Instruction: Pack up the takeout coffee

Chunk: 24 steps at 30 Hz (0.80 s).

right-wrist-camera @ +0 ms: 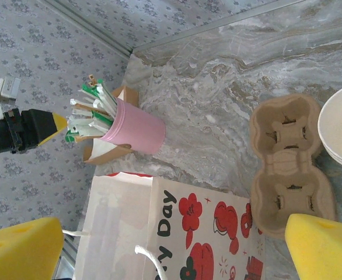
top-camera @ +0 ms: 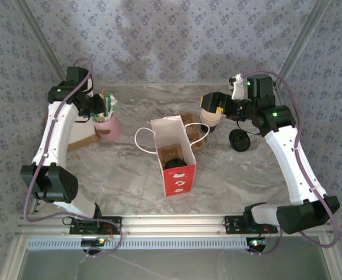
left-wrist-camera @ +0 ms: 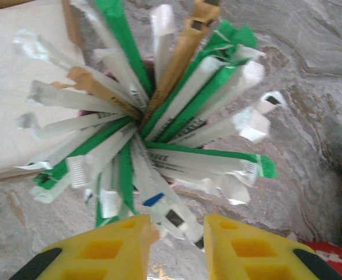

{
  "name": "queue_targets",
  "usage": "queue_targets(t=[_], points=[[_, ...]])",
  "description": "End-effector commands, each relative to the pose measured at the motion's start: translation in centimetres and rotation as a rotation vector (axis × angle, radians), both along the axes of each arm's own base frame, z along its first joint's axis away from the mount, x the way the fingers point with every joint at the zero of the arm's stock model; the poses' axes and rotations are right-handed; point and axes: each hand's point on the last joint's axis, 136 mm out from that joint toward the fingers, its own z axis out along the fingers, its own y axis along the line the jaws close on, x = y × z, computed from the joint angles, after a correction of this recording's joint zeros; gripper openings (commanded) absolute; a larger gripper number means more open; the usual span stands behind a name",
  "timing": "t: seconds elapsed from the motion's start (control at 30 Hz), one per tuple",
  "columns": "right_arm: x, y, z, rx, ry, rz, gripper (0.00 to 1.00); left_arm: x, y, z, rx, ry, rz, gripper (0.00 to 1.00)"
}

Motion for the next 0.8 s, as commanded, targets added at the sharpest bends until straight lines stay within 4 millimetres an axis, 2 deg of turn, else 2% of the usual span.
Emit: queue_targets(t=[0.0, 0.43, 0.77], points=[[-0.5, 0.4, 0.4, 0.010, -0.001, 0.023, 1.00, -0.4, 0.9, -0.4, 0.024, 0.023, 0.025, 0.26], [-0.6, 0.4, -0.1, 0.004, 0.012, 0.024, 1.00, 0.1, 1.8, -2.3, 0.047, 0.072, 0.048, 0.20], [-0.6, 0.5, -0.3, 0.003, 0.015, 0.026, 1.00, 0.1, 1.6, -3.3, 0.043, 0.101, 0.037, 0.17]])
